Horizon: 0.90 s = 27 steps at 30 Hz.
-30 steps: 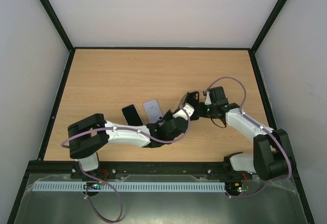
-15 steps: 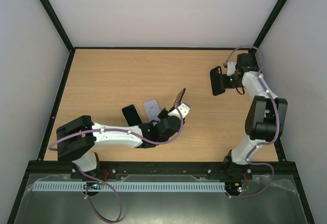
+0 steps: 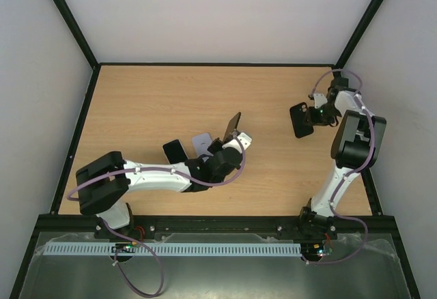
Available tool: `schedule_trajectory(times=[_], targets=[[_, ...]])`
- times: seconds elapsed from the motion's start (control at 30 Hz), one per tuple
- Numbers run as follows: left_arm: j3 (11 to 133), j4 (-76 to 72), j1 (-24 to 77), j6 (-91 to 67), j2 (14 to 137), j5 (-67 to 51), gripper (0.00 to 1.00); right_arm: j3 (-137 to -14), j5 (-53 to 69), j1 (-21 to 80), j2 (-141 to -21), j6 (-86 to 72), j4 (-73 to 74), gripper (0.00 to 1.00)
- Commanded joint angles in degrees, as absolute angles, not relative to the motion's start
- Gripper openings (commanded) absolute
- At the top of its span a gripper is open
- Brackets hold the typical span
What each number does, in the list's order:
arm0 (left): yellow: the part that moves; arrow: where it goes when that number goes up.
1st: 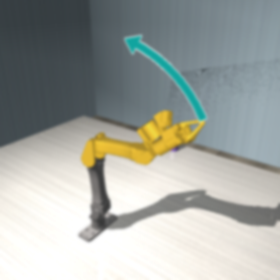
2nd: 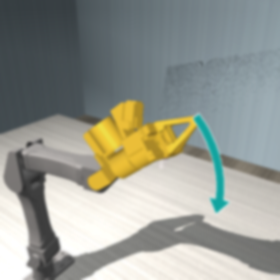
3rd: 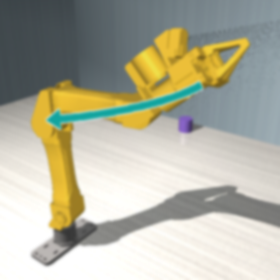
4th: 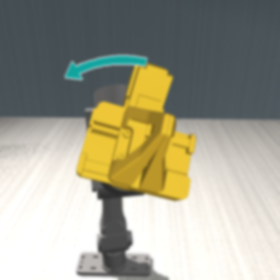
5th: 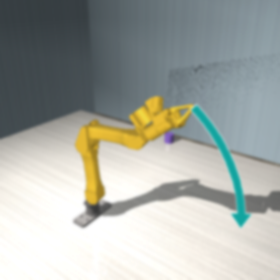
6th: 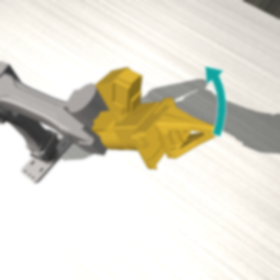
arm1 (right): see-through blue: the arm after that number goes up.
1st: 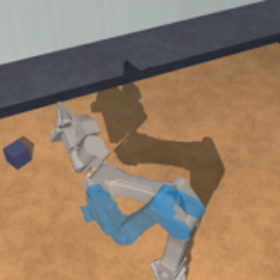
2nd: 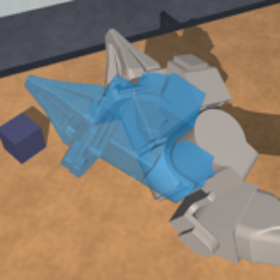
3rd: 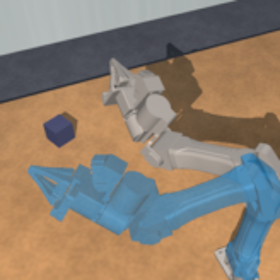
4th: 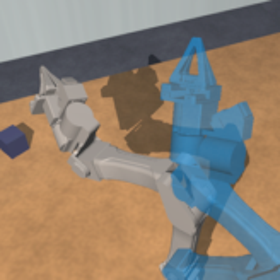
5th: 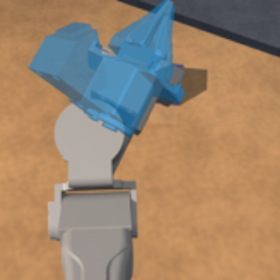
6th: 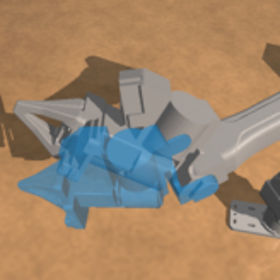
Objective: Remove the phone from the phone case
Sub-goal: Place the phone case at the center of the board, then place the phone at the center of the board.
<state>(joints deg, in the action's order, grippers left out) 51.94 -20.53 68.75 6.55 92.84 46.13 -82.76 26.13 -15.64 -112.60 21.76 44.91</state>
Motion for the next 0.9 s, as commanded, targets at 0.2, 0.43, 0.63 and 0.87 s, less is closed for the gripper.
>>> schedule_trajectory(times=[0.2, 0.43, 0.63, 0.87], targets=[[60.0, -17.7, 65.6, 11.3, 98.6, 47.2, 0.02, -79.2, 20.1, -17.4, -103.3, 18.3, 40.8, 0.45], [66.8, -13.9, 64.6, 16.0, 106.7, 49.4, 0.02, -73.3, 35.4, -17.4, -91.4, 16.6, 47.2, 0.46], [74.0, -7.9, 64.4, 17.6, 114.8, 52.1, 0.02, -63.4, 45.2, -16.7, -81.0, 11.9, 38.7, 0.48], [78.6, -1.1, 64.2, 15.2, 119.8, 48.4, 0.04, -63.0, 38.6, -14.9, -80.4, 18.0, 35.3, 0.46]])
